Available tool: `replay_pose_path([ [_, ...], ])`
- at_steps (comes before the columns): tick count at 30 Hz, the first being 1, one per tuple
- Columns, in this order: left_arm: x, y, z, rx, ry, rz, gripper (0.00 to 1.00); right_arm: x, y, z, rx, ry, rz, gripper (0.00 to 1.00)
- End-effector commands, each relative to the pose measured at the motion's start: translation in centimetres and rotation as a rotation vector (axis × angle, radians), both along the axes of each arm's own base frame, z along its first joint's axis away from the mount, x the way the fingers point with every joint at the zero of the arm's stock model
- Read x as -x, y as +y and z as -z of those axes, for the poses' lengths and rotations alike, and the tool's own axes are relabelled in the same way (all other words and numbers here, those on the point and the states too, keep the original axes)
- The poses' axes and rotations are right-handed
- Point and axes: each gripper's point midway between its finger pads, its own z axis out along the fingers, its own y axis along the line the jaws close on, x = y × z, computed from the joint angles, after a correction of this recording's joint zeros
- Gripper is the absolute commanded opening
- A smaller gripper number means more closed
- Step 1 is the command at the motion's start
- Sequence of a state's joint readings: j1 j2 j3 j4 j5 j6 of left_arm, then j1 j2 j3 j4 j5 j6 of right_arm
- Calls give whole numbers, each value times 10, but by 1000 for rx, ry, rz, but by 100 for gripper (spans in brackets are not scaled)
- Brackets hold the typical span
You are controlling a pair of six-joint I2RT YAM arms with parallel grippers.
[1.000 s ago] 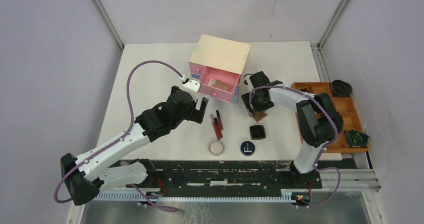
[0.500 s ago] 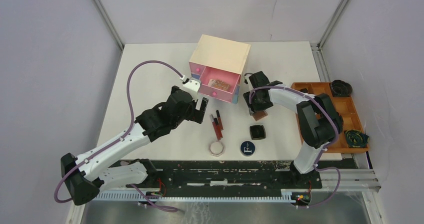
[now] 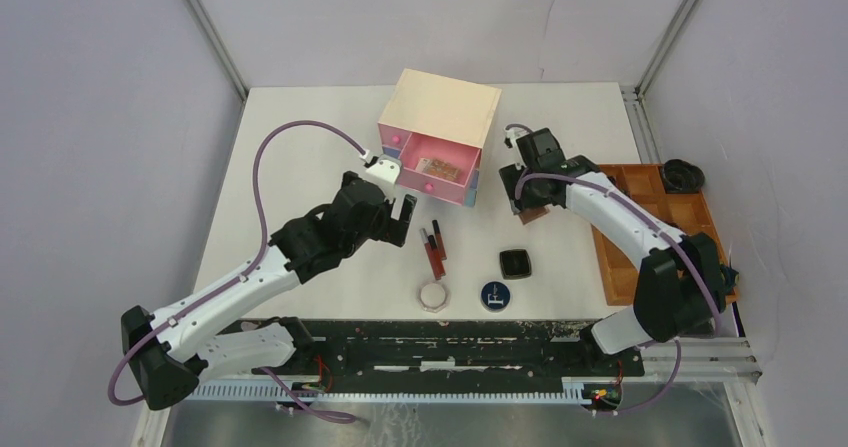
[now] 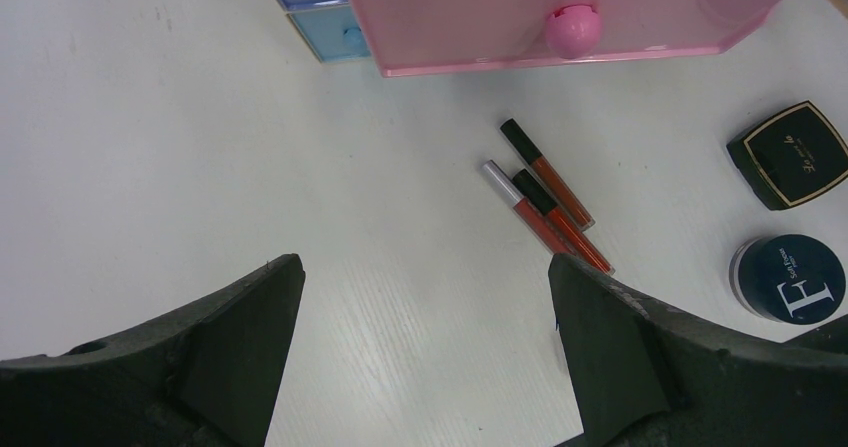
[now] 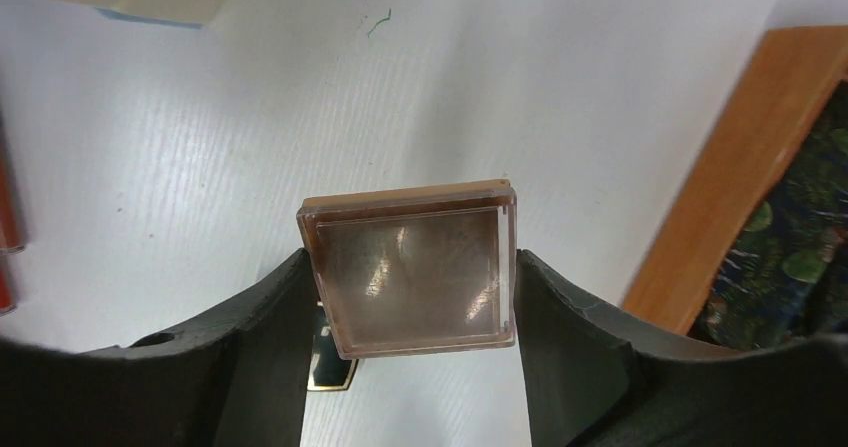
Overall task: Organize the makeup
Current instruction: Pick up the makeup from the center of the board, then place the makeup in the drawer.
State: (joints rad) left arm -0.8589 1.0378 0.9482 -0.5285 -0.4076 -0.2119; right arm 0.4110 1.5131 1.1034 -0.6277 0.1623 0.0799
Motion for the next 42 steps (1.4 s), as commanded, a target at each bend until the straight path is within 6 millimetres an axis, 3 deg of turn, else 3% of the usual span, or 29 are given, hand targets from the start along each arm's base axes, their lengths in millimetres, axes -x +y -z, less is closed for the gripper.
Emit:
replay_pose_path([
  [1,-1,1,-14,67,-30,-24,99,-4,1,-66,-46,-113,12,8],
  [7,-1,1,-14,67,-29,-24,99,-7,14,-135,-147,-225,-21,7],
  [14,0,3,-14,70,-30,-31,99,-24,51,-204,-308,-324,-107,5],
  [22,2,6,-16,78,-33,-38,99,-39,118,-242,-452,-364,-263,3],
  [26,4,9,-16,81,-32,-46,99,-46,151,-247,-514,-363,-337,3],
  [30,5,12,-15,82,-32,-51,99,-54,173,-234,-520,-340,-367,4],
  [36,6,13,-13,82,-29,-59,99,-52,193,-208,-518,-289,-397,4],
  [42,5,11,-7,79,-20,-58,99,-40,200,-188,-503,-247,-419,7],
])
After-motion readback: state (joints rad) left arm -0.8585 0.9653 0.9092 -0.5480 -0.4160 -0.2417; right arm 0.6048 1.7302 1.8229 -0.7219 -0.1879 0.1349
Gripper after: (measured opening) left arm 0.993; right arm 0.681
